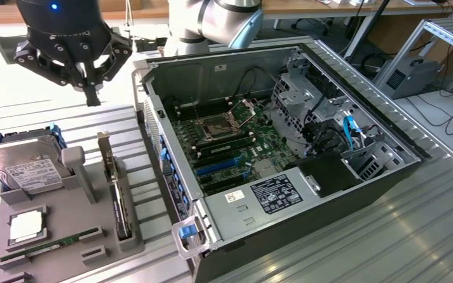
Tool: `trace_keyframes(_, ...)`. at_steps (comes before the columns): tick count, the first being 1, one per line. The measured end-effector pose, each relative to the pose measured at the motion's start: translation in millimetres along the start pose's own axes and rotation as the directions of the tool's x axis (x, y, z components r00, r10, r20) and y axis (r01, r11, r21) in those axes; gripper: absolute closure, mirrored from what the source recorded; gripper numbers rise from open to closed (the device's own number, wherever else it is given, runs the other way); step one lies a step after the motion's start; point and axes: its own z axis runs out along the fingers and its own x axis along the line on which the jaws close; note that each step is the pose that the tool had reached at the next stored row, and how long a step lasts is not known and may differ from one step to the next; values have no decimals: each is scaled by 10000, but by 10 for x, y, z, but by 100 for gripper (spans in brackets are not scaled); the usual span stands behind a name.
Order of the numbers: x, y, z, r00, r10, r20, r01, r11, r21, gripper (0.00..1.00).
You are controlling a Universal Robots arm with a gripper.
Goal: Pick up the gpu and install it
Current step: 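Reach for the gpu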
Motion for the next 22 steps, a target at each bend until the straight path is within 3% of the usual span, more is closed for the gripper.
trace_keyframes(22,211,-16,-6,10000,0,2,0,10000,0,89)
